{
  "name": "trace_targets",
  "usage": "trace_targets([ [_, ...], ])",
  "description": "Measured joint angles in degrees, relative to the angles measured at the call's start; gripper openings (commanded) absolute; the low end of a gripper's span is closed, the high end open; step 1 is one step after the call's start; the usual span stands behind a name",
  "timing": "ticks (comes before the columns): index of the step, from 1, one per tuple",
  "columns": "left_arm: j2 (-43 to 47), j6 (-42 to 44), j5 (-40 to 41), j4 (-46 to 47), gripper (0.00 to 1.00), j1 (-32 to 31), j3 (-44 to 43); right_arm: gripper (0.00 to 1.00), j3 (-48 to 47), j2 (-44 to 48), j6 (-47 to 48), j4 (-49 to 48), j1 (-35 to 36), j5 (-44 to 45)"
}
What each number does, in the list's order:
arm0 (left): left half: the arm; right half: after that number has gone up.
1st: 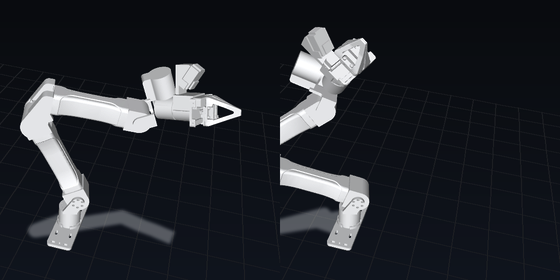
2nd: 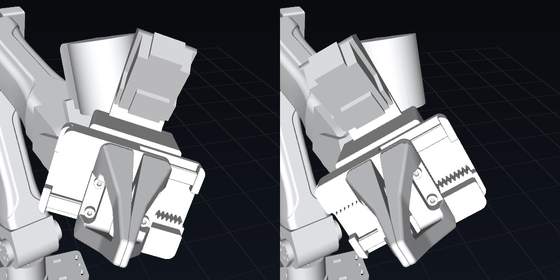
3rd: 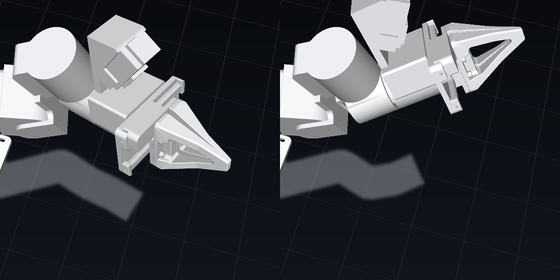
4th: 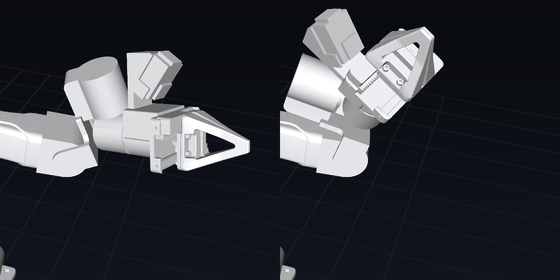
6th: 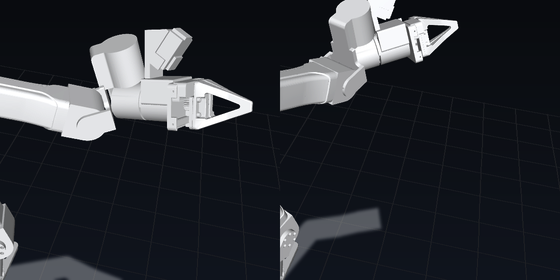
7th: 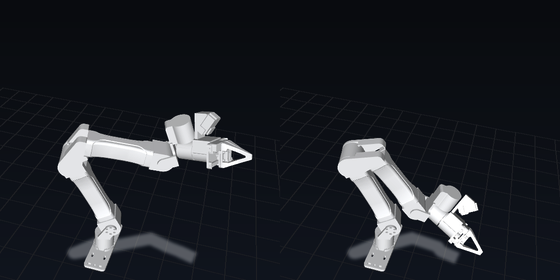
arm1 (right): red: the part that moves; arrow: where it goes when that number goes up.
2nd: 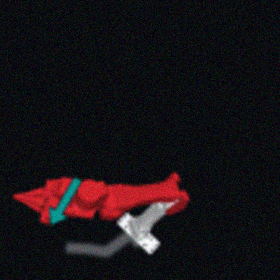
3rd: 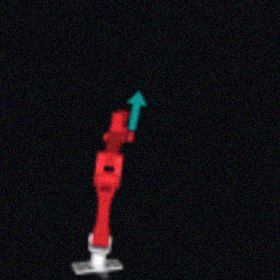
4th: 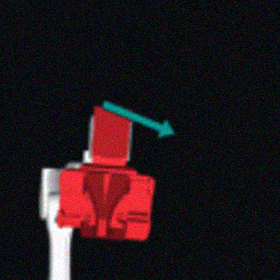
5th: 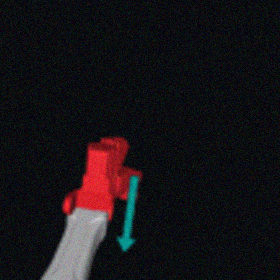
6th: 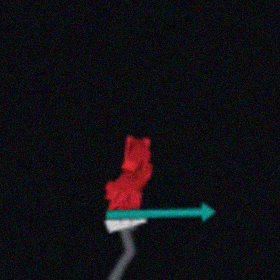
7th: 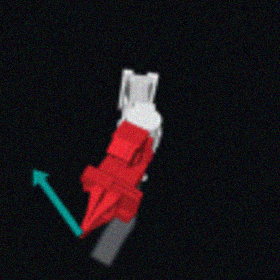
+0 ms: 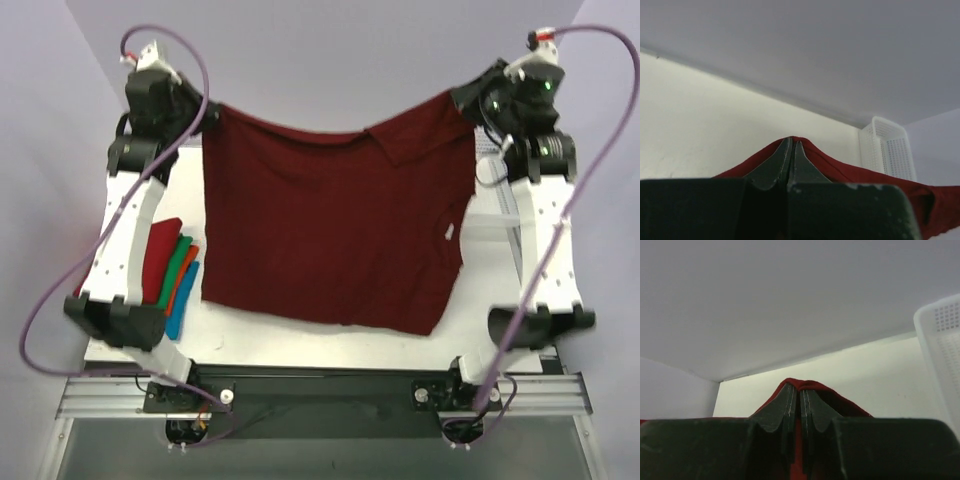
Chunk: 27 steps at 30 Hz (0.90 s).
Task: Fold and stack the t-shirts
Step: Flatten out the tshirt
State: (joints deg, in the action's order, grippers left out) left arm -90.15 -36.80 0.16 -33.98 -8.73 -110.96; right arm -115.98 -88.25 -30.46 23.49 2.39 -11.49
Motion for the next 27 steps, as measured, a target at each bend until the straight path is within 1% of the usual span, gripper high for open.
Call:
trace_targets([
  [2, -7.34, -0.04, -1.27, 0.63, 0.00, 0.44, -9.11, 0.00, -7.54, -7.80, -0.37, -1.11, -0.76, -1.03],
  [4, -14.97, -0.09, -2.60, 0.83, 0.00, 1.38, -20.83, 0.00, -13.75, -13.05, -0.81, -2.99, -1.31, -1.42],
  [6, -21.18, -0.57, -4.44, 0.92, 0.00, 2.69, -32.44, 0.00, -17.38, -15.23, -1.25, -5.22, -1.68, -1.49],
  [7, -23.02, -1.07, -5.27, 1.92, 0.00, 3.56, -36.37, 0.00, -18.03, -15.23, -1.57, -6.82, -1.97, -1.53],
  [8, -23.82, -1.68, -6.01, 3.23, 0.00, 4.55, -38.51, 0.00, -18.08, -14.64, -2.03, -9.09, -2.21, -1.62],
  [10, -23.02, -2.91, -7.37, 6.93, 0.00, 6.75, -38.71, 0.00, -17.14, -12.50, -2.71, -13.57, -2.99, -1.68],
  [13, -17.55, -4.17, -8.44, 14.27, 0.00, 9.44, -29.59, 0.00, -10.67, -6.43, -3.28, -20.09, -3.67, -2.19],
  [17, -9.14, -5.64, -9.40, 21.77, 0.00, 10.32, -12.00, 0.00, 6.25, 4.24, -4.57, -27.56, -3.54, -3.39],
  [20, -2.97, -7.96, -10.25, 27.58, 0.00, 10.16, 6.12, 0.00, 21.70, 10.60, -6.10, -31.56, -3.61, -3.63],
  [22, 0.39, -9.84, -10.62, 32.11, 0.00, 10.21, 20.09, 0.00, 32.33, 13.14, -7.34, -33.27, -3.63, -3.93],
  [24, 2.23, -11.85, -10.62, 32.94, 0.00, 10.21, 32.28, 0.00, 42.40, 14.14, -8.52, -32.83, -3.78, -4.24],
  [27, 2.62, -14.21, -9.94, 33.27, 0.00, 9.88, 47.67, 0.00, 56.74, 14.32, -10.05, -31.65, -3.87, -4.42],
])
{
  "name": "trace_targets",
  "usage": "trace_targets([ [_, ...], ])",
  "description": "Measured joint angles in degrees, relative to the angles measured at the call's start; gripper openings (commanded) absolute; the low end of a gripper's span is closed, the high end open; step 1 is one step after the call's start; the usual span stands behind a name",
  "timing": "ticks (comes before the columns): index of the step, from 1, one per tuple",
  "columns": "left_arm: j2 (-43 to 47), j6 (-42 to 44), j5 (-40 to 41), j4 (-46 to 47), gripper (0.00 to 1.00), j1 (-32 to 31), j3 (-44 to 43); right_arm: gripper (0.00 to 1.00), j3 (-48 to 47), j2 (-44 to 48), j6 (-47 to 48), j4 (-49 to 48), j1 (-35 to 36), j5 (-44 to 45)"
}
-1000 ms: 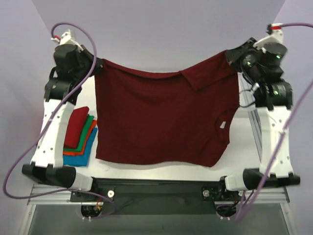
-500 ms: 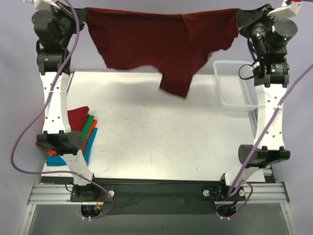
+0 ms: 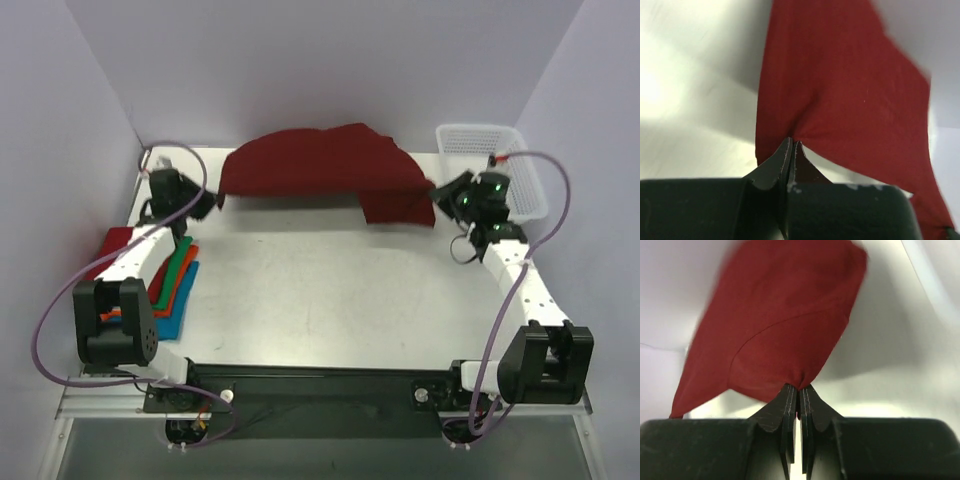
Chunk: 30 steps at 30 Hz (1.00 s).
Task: Fold and stack the t-shirts
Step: Flatten out the tshirt
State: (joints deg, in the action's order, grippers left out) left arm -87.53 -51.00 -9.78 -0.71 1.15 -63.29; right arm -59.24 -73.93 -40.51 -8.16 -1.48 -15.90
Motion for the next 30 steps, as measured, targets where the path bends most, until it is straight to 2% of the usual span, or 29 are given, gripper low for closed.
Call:
trace_targets([
  [3, 0.74, -2.25, 1.09, -1.38, 0.00, -0.48, 12.74, 0.00, 14.45, 0.94, -2.01, 1.33, 0.00, -0.17],
  [6, 2.12, -3.58, 2.32, -2.38, 0.00, -0.68, 20.87, 0.00, 24.06, 1.33, -3.58, 1.55, -0.04, -1.11],
  [13, 7.34, -4.17, 4.57, -3.41, 0.00, -0.68, 28.20, 0.00, 33.38, -2.91, -6.29, -3.69, -0.04, -5.68],
  [17, 13.11, -4.00, 6.62, -5.84, 0.00, -0.68, 30.51, 0.00, 37.44, -1.38, -8.17, -6.86, -0.02, -7.15],
  [20, 18.08, -4.00, 8.31, -8.11, 0.00, -0.68, 32.52, 0.00, 40.54, 3.67, -8.96, -6.19, 0.02, -6.80],
  [27, 27.26, -4.11, 10.91, -14.03, 0.00, -0.68, 35.93, 0.00, 41.59, 22.29, -8.63, 4.92, 0.07, -3.58],
  [30, 29.62, -4.11, 11.08, -15.69, 0.00, -0.83, 37.29, 0.00, 41.35, 27.63, -7.87, 9.81, 0.04, -2.71],
])
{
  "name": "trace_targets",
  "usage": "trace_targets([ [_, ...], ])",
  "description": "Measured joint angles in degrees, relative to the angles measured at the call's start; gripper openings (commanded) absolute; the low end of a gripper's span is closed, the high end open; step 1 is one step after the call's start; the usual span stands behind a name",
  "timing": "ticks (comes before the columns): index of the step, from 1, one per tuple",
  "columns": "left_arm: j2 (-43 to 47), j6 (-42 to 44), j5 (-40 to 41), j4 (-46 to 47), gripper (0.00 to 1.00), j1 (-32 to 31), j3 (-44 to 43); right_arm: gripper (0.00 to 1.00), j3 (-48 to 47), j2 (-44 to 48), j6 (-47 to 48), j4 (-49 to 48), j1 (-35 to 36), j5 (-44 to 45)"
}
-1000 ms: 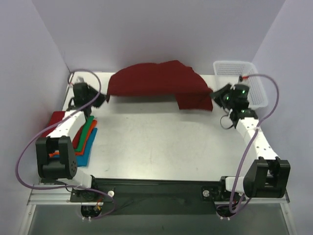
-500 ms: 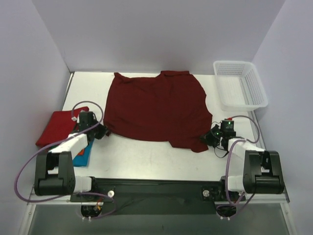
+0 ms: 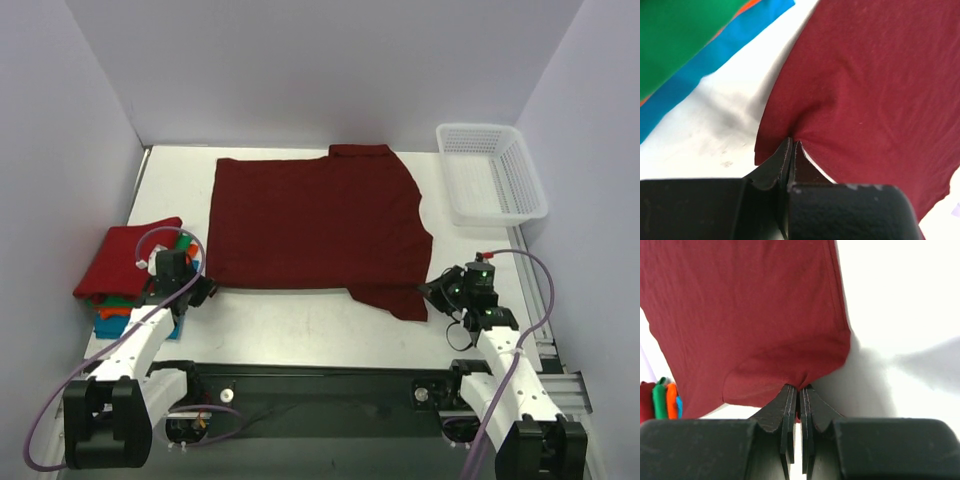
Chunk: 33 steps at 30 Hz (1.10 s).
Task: Fold and stack the t-shirts
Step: Flatten out the tshirt, then grap the side of the flattened tshirt closest away from the robot with both arms
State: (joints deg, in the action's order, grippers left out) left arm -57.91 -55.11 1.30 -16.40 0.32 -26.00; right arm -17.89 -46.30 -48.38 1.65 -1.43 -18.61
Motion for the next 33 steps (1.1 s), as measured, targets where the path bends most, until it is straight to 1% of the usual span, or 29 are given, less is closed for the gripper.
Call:
trace_targets([
  [2, 1.18, 0.07, 0.22, -1.01, 0.01, -0.76, 0.85, 0.00, -0.09, 2.67, 0.46, 3.69, 0.00, 0.37],
  [3, 1.55, 0.13, 0.20, -1.44, 0.04, -1.18, 1.18, 0.00, -0.09, 3.78, 0.63, 5.31, -0.02, 0.55],
  [4, 1.79, 0.26, 0.20, -1.81, 0.07, -1.46, 1.42, 0.02, -0.09, 4.79, 0.72, 6.62, -0.02, 0.74],
  [5, 1.88, 0.35, 0.17, -1.97, 0.16, -1.62, 1.64, 0.05, -0.09, 5.77, 0.85, 7.78, -0.02, 0.98],
  [6, 1.92, 0.59, 0.20, -2.12, 0.20, -1.70, 1.77, 0.09, -0.07, 6.60, 0.92, 8.63, -0.02, 1.20],
  [7, 1.92, 0.90, 0.22, -2.62, 0.25, -1.75, 1.79, 0.12, -0.07, 7.32, 1.07, 9.42, -0.02, 1.27],
  [8, 1.92, 1.07, 0.33, -2.99, 0.39, -1.79, 1.79, 0.17, -0.07, 7.56, 1.31, 10.01, -0.02, 1.27],
  [10, 1.95, 1.42, 1.09, -4.07, 0.52, -1.92, 1.75, 0.23, -0.07, 7.58, 1.90, 10.80, -0.02, 1.36],
  [11, 2.03, 1.55, 1.84, -5.01, 0.58, -2.08, 1.75, 0.29, -0.07, 7.58, 2.10, 11.19, -0.02, 1.44],
  [14, 2.34, 1.27, 3.93, -7.61, 0.59, -2.47, 1.73, 0.32, -0.09, 7.23, 2.99, 12.63, -0.02, 1.77],
  [21, 2.82, -1.49, 9.38, -13.38, 0.58, -3.56, 1.16, 0.32, -0.11, 7.19, 4.20, 14.16, -0.02, 2.64],
  [22, 2.80, -1.86, 9.92, -13.77, 0.55, -3.72, 1.14, 0.33, -0.17, 7.19, 4.39, 14.32, -0.02, 2.75],
  [24, 2.36, -2.78, 10.78, -14.03, 0.54, -4.02, 1.11, 0.32, -0.46, 7.15, 4.81, 14.78, -0.02, 2.84],
  [26, 1.14, -3.34, 11.10, -13.73, 0.50, -4.24, 1.11, 0.33, -0.87, 7.17, 5.05, 15.37, -0.02, 2.99],
  [28, -0.26, -3.80, 11.32, -13.11, 0.49, -4.37, 0.74, 0.33, -1.22, 7.19, 5.25, 15.67, -0.02, 3.19],
  [31, -2.49, -4.57, 11.47, -12.13, 0.35, -4.42, -0.09, 0.34, -1.60, 7.63, 5.62, 16.35, -0.02, 3.39],
  [33, -3.30, -4.68, 11.50, -11.50, 0.27, -4.46, -0.26, 0.38, -1.66, 8.22, 5.99, 16.85, -0.02, 3.56],
])
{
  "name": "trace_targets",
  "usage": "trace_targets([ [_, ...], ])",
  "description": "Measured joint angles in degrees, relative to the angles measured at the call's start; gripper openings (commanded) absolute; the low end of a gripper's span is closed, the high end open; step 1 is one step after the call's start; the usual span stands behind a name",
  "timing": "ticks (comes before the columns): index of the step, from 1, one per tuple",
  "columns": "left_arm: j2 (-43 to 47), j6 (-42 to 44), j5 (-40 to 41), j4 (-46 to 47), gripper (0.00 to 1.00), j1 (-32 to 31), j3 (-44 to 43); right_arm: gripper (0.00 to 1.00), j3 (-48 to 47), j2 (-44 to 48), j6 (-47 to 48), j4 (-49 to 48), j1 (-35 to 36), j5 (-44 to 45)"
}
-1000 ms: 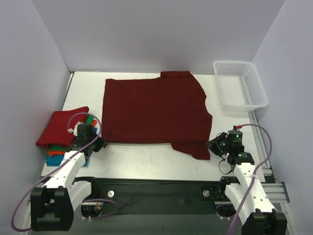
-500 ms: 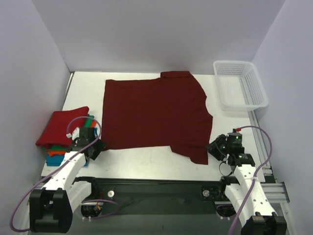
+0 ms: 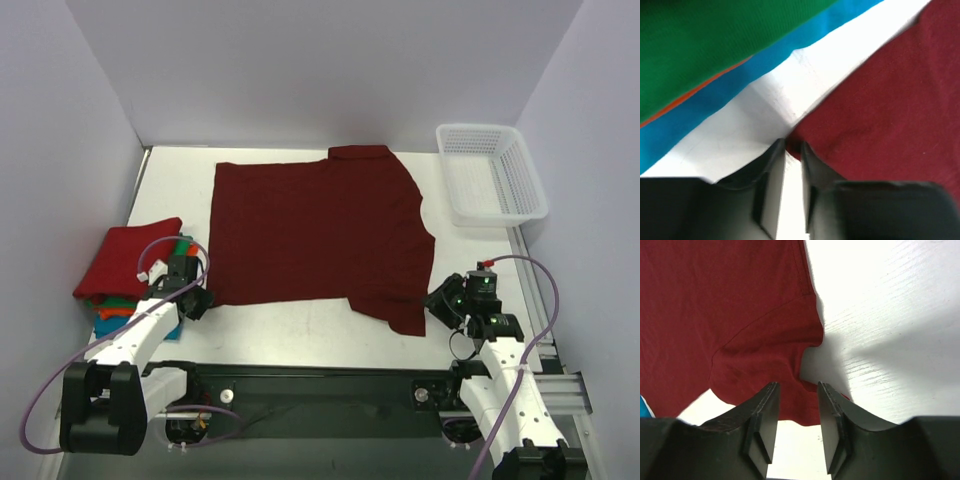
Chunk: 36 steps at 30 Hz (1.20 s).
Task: Fold and stack the t-shirts
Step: Grap the side of the flattened tshirt closest away from the robot with both arms
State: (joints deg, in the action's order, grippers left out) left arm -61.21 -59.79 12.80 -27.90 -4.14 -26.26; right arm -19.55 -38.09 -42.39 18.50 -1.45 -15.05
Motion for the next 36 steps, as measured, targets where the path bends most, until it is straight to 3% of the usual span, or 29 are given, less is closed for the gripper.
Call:
trace_targets([
  [2, -0.35, -0.07, -0.02, 0.44, 0.13, -0.07, 0.02, 0.42, -0.02, 0.28, 0.31, 0.39, 0.00, 0.09],
  [6, -0.57, -0.02, -0.13, 0.55, 0.00, -0.22, 0.00, 0.48, -0.17, 0.31, 0.52, 1.88, 0.00, 0.26],
  [21, 4.15, 0.72, -0.13, 0.09, 0.00, -0.26, -1.86, 0.48, 0.83, 4.42, -0.31, 6.64, 1.42, 2.34],
  [36, 4.20, 1.03, -0.81, 0.11, 0.00, -0.26, -1.86, 0.42, 1.40, 0.28, -9.68, 6.56, 30.80, 18.14],
])
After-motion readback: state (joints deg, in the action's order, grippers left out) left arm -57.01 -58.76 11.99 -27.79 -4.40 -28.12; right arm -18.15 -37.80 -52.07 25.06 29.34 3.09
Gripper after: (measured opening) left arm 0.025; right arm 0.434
